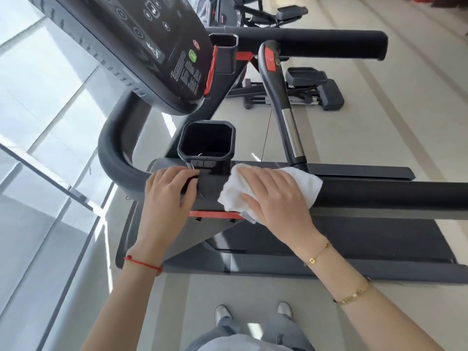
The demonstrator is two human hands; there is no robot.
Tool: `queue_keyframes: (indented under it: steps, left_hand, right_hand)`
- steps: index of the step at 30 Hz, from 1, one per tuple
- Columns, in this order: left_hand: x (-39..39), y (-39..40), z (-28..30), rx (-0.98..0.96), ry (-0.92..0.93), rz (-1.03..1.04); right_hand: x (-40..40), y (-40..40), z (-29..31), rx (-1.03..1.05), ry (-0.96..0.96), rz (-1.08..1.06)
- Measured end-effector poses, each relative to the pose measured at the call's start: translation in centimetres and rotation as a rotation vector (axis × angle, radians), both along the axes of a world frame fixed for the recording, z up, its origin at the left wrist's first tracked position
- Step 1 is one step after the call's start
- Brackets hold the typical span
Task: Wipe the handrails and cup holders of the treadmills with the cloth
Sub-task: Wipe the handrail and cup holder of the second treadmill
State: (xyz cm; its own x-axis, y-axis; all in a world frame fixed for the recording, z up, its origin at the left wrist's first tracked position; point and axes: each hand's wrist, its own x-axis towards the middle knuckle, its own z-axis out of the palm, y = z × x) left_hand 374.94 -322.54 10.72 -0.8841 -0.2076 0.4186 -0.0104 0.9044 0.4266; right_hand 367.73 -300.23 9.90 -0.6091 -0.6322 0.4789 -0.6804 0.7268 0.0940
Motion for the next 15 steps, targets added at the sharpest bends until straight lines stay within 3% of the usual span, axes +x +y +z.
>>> queue_keyframes:
  steps: [5,9,15]
  left_hand:
    - [-0.1,0.0,-0.5,0.01,0.015,-0.015]
    - [-0.1,-0.3,-0.4,0.012,-0.005,-0.033]
    - [0.0,-0.3,-0.2,0.025,-0.001,-0.034]
  right_hand:
    - [-1.2,-2.3,1.2,-0.086,-0.106,-0.162]
    - [-0.6,-6.0,1.2,0.013,-0.105,-0.059]
    - [0.0,-1.1,0.2,0.001,-0.032,0.025]
